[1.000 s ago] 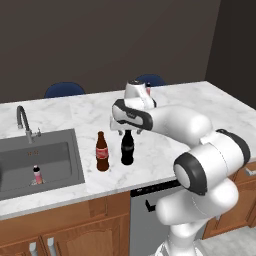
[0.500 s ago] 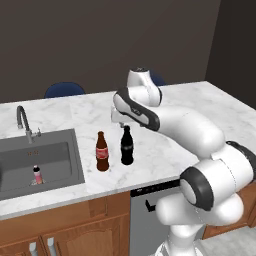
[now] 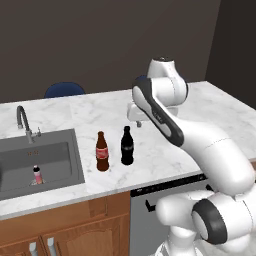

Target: Place the large bottle from the dining counter next to the other large bottle outside the sink, and place the small bottle from the dining counter next to the other small bottle inside the sink.

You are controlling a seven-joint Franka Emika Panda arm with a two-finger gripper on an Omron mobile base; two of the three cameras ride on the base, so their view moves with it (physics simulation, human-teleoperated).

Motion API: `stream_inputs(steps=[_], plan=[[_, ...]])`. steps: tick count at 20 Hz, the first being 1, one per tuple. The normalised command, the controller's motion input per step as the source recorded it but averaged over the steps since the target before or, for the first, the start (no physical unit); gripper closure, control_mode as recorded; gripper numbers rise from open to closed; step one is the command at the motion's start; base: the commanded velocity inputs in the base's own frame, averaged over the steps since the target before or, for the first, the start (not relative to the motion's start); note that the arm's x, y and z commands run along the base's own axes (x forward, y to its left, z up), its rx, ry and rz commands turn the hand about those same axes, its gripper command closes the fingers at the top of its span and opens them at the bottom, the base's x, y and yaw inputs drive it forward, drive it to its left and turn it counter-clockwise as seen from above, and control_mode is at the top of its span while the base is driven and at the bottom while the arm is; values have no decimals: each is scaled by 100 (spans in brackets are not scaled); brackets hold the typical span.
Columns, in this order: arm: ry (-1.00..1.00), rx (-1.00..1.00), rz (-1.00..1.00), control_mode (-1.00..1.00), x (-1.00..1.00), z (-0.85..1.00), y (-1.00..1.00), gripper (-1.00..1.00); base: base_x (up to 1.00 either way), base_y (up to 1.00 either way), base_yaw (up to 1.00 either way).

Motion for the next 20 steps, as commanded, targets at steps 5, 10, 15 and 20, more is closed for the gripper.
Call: stream_inputs(steps=[5,10,15,20], plan=[[0,0,0,-100,-54,2,-14,-100,0,0,0],[0,0,0,-100,0,0,0,-100,0,0,0],[0,0,0,-100,0,0,0,-100,0,0,0],[0,0,0,100,0,0,0,-100,-4,1,0]])
